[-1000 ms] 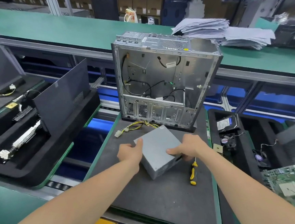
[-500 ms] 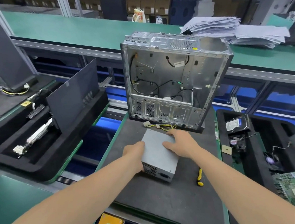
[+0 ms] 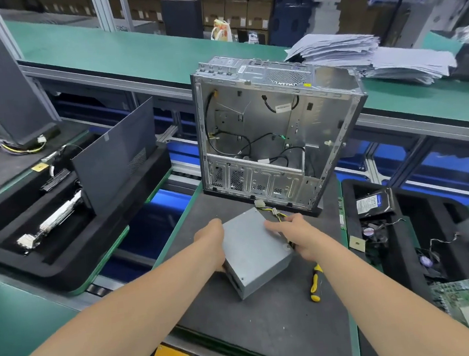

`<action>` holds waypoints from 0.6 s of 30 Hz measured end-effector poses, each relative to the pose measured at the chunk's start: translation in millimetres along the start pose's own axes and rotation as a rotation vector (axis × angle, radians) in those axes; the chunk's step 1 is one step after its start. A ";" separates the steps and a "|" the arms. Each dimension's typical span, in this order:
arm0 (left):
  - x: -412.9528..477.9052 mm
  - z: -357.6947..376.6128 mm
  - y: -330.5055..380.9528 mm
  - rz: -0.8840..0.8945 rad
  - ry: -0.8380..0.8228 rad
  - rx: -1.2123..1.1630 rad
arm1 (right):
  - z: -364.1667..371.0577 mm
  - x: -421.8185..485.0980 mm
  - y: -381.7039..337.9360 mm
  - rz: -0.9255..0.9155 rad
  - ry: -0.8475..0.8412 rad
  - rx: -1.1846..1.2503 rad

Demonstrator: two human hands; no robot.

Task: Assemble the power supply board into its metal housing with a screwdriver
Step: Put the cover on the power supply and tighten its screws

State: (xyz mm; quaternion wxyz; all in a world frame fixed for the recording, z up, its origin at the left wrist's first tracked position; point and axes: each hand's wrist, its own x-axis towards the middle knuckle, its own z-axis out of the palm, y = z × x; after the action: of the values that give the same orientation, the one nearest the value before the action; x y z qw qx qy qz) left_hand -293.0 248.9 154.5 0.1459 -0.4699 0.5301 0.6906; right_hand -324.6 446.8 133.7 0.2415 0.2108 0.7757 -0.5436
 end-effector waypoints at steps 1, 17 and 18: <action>-0.2 1.4 0.0 0.011 0.022 -0.009 | 2.7 0.7 -1.3 0.007 -0.035 0.091; -2.4 14.2 -4.3 0.554 0.162 -0.034 | 12.5 -11.9 1.8 -0.035 0.075 0.664; -4.1 12.7 -7.6 0.583 0.158 -0.040 | 12.2 -13.0 4.9 -0.046 0.057 0.702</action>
State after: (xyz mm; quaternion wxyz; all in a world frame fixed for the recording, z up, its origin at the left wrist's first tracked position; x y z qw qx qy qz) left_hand -291.9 264.2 153.2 -0.1098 -0.3530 0.6386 0.6749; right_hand -309.6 436.1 134.4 0.1202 0.2787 0.5524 -0.7763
